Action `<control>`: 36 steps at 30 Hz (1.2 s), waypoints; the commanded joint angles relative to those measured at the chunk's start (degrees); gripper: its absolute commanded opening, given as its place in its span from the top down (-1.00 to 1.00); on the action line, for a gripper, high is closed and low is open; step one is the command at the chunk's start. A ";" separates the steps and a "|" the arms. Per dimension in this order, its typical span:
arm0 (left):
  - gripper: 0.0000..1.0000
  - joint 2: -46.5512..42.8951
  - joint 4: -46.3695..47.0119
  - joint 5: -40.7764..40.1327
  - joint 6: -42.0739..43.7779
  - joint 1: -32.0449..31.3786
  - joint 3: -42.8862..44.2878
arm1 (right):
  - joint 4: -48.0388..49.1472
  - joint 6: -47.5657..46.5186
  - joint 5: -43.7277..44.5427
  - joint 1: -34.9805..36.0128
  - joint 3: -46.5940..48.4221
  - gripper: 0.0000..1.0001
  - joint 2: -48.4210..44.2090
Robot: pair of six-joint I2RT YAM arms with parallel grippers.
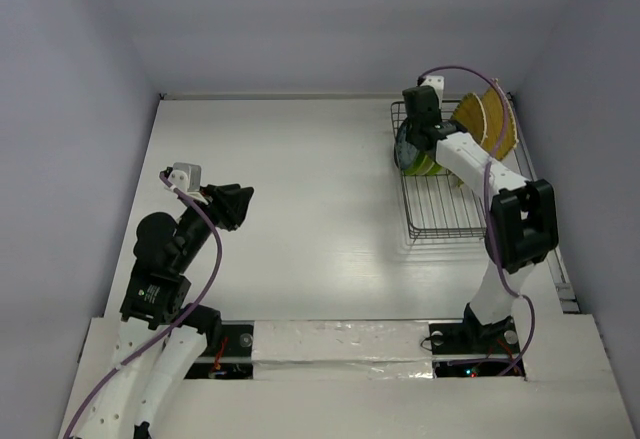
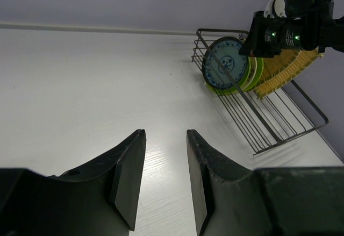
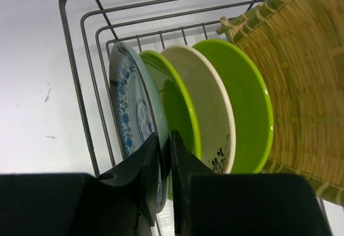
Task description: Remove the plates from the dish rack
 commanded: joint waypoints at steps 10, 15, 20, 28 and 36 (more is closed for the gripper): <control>0.33 -0.40 2.22 0.32 0.54 -0.27 2.04 | 3.04 -9.86 9.83 1.51 6.76 1.00 -8.95; 0.33 -0.58 2.22 0.32 0.54 -0.27 2.04 | 2.87 -11.89 13.44 3.62 8.17 1.00 -10.09; 0.33 -0.58 2.05 -0.12 0.54 -0.27 2.21 | 4.53 -6.11 -0.05 7.31 5.19 1.00 -15.19; 0.33 -0.58 0.99 -3.02 0.54 -0.27 2.65 | 15.16 8.22 -21.68 19.17 4.30 1.00 -4.25; 0.33 -0.23 1.17 -2.84 0.45 -0.27 2.57 | 19.04 22.10 -27.42 24.98 17.55 1.00 17.04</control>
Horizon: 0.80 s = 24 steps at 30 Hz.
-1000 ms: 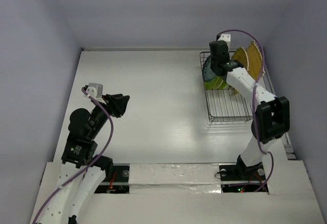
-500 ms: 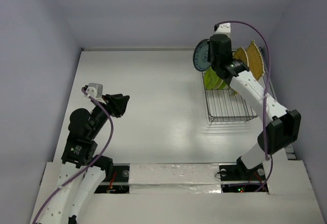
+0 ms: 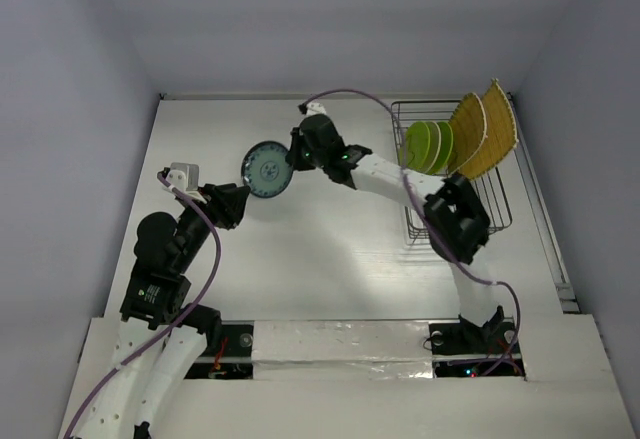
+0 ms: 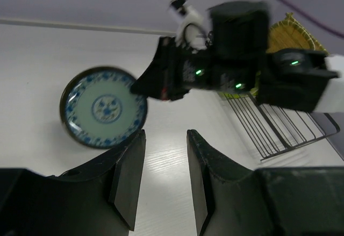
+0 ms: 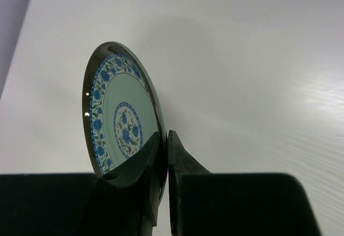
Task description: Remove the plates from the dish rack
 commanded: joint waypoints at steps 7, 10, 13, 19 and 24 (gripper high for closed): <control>0.33 -0.05 1.78 0.24 0.45 -0.25 2.48 | 3.03 15.39 -5.81 1.14 12.61 0.90 13.61; 0.33 -0.05 1.95 0.24 0.36 -0.25 2.48 | 4.87 15.84 -5.29 1.67 9.72 0.43 12.56; 0.33 0.13 2.04 0.42 0.45 -0.25 2.39 | 7.15 14.97 -4.59 1.67 5.15 -0.05 9.32; 0.33 0.48 1.95 0.42 0.45 -0.25 2.39 | 8.66 7.86 1.73 1.67 -3.64 -0.24 -2.19; 0.33 0.74 1.87 0.42 0.45 -0.25 2.39 | 5.85 1.35 21.83 0.53 -13.12 0.34 -19.29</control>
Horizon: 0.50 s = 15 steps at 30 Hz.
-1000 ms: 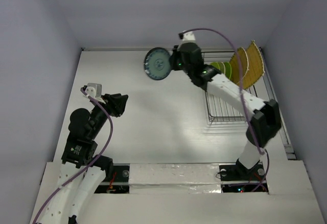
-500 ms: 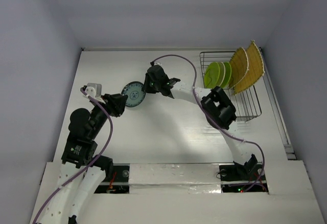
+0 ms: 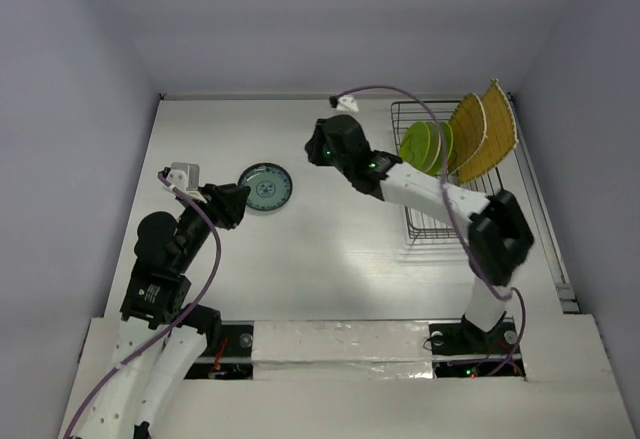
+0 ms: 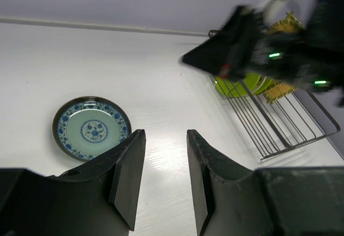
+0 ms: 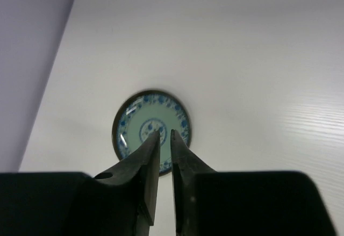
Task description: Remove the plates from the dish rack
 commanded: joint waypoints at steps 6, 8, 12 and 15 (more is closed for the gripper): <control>0.33 0.74 2.39 1.05 0.36 -0.25 2.39 | -2.13 -9.06 17.39 -14.54 -17.77 1.00 -25.97; 0.33 0.83 2.48 1.06 0.36 -0.25 2.39 | -3.18 -10.90 15.54 -18.15 -19.62 1.00 -28.00; 0.33 1.36 2.57 1.41 0.27 -0.25 2.21 | -6.96 -13.63 13.34 -23.87 -18.32 0.59 -25.46; 0.33 1.36 2.57 1.41 0.27 -0.25 2.21 | -8.11 -15.12 11.05 -26.68 -17.09 0.19 -22.03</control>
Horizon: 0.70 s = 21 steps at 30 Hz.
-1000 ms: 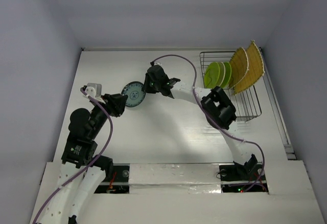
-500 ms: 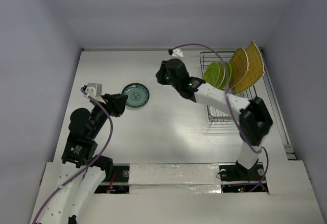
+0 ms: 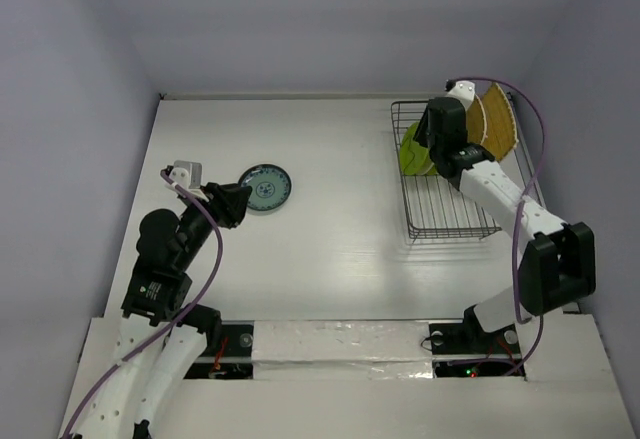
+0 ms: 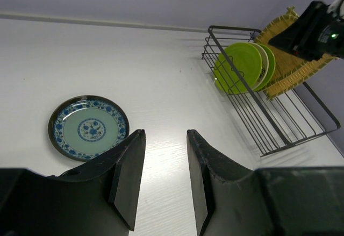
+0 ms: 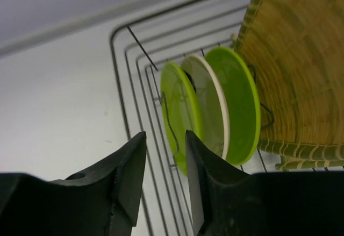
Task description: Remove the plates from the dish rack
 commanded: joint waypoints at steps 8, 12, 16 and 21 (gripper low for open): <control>0.33 0.57 2.59 0.90 0.36 -0.25 2.21 | -3.06 -4.20 -4.78 -4.69 3.04 0.27 9.70; 0.33 0.75 2.68 0.99 0.36 -0.25 2.21 | -3.32 -4.20 -4.00 -4.70 4.43 0.35 12.07; 0.33 0.75 2.68 0.99 0.36 -0.25 2.21 | -5.17 -4.47 -1.80 -4.70 6.20 0.80 13.23; 0.33 1.01 2.86 1.34 0.27 -0.25 2.21 | -4.73 -5.95 1.19 -4.70 5.59 0.92 7.52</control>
